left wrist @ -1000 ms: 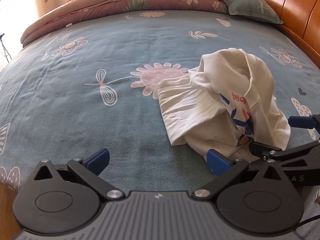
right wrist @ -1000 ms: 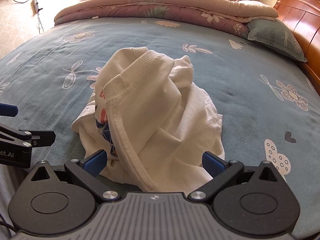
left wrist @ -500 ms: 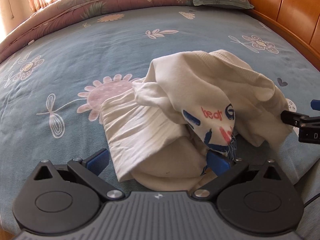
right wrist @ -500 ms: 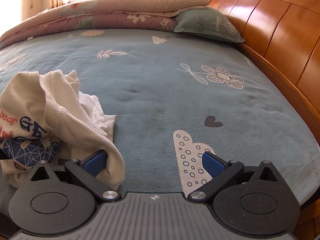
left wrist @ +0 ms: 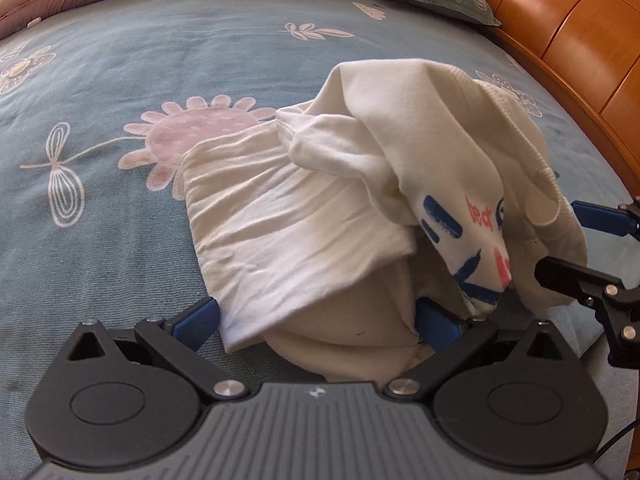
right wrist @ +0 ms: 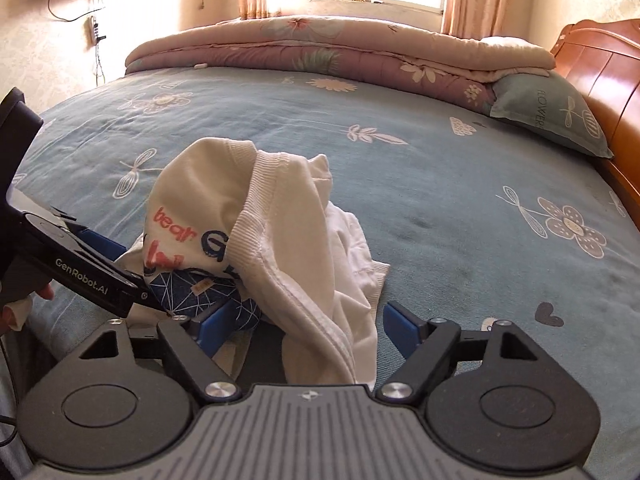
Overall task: Fold clothes
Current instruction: 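Reach both grippers into the crumpled white sweatshirt toward its shoulders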
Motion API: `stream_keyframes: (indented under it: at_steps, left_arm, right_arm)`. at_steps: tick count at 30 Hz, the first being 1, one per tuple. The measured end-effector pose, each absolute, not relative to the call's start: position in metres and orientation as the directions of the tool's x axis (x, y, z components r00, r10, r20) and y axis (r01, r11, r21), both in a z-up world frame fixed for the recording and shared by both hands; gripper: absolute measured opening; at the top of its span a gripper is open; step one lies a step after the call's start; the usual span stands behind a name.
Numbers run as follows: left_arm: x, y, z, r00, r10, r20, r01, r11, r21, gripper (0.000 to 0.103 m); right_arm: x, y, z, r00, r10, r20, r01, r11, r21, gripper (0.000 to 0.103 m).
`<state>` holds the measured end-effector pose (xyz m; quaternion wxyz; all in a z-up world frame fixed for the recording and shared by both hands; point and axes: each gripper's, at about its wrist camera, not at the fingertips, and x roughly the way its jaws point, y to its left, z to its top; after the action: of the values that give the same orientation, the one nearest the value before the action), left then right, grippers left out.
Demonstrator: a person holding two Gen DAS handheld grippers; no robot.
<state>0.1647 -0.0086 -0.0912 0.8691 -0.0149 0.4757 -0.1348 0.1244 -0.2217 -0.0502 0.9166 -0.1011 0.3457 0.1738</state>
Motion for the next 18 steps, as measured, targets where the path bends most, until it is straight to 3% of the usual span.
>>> stream_keyframes:
  at_steps: [1,3,5,7,14,18]
  left_arm:
    - [0.163,-0.010,-0.088,0.517,-0.241,-0.821,0.234,0.963,-0.135,0.103]
    - [0.156,-0.011,-0.078,0.559,-0.227,-0.798,0.257,0.962,-0.093,0.103]
    - [0.146,-0.010,-0.064,0.625,-0.215,-0.751,0.274,0.961,-0.046,0.102]
    - [0.135,-0.007,-0.053,0.705,-0.211,-0.677,0.291,0.957,0.005,0.103]
    - [0.135,0.001,-0.058,0.653,-0.215,-0.727,0.360,0.932,0.048,0.102]
    - [0.132,0.003,-0.050,0.669,-0.217,-0.711,0.370,0.927,0.065,0.102]
  right_arm:
    - [0.124,-0.221,-0.050,0.702,0.235,-0.672,-0.394,0.914,-0.092,0.068]
    - [0.122,-0.220,-0.050,0.701,0.223,-0.678,-0.411,0.902,-0.128,0.060]
    - [0.121,-0.220,-0.051,0.696,0.222,-0.683,-0.433,0.889,-0.152,0.035]
    - [0.122,-0.218,-0.052,0.690,0.224,-0.688,-0.452,0.876,-0.168,0.026]
    - [0.129,-0.221,-0.048,0.729,0.176,-0.661,-0.442,0.859,-0.259,0.015]
    - [0.147,-0.258,-0.034,0.766,0.074,-0.639,-0.319,0.906,-0.278,0.012]
